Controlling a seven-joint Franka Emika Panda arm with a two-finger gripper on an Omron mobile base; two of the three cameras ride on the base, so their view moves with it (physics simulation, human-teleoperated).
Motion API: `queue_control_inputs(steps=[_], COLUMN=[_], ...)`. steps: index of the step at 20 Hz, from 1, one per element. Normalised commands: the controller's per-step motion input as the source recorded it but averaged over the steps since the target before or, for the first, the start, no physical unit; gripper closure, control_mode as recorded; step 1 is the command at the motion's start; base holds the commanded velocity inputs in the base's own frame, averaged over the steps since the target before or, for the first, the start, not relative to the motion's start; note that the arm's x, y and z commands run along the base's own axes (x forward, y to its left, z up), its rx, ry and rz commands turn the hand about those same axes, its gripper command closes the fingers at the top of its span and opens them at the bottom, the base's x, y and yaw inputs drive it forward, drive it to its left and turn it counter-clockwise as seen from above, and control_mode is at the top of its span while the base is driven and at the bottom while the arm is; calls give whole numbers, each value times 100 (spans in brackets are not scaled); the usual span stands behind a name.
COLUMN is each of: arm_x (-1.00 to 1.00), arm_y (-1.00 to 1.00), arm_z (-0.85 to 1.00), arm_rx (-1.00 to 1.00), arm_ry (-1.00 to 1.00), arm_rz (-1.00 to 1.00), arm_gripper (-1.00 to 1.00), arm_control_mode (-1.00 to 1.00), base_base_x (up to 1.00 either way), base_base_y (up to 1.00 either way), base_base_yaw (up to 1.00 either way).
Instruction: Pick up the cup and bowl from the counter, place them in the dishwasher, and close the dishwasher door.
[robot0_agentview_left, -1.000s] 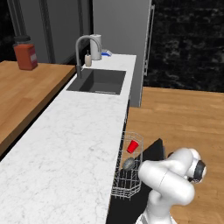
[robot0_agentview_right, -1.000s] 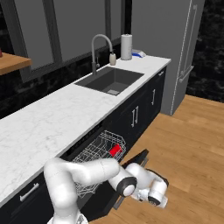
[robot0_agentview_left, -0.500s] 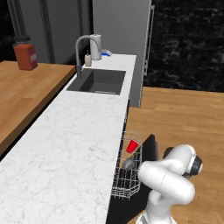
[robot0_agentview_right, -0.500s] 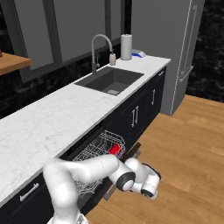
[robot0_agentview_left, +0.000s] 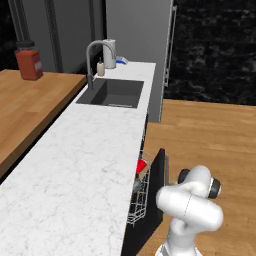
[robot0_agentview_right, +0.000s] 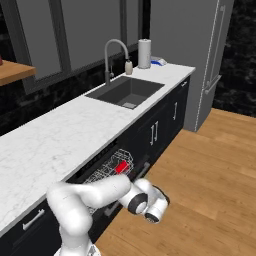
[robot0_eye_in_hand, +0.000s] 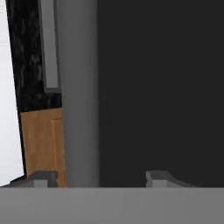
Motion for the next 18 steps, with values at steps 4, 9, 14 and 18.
queue_control_inputs(steps=[4,9,14,18], arm_x=[23,23,46,42], arm_y=[100,97,71,78], arm_z=[-11,-3,6,2], arm_rx=[34,36,7,-12], arm_ry=[-1,0,3,6], arm_rz=[0,0,0,-2], arm_gripper=[-100,-100,-100,-100], arm_control_mode=[-100,-100,-100,-100], base_base_x=[0,0,0,0], base_base_y=[0,0,0,0], base_base_yaw=[0,0,0,0])
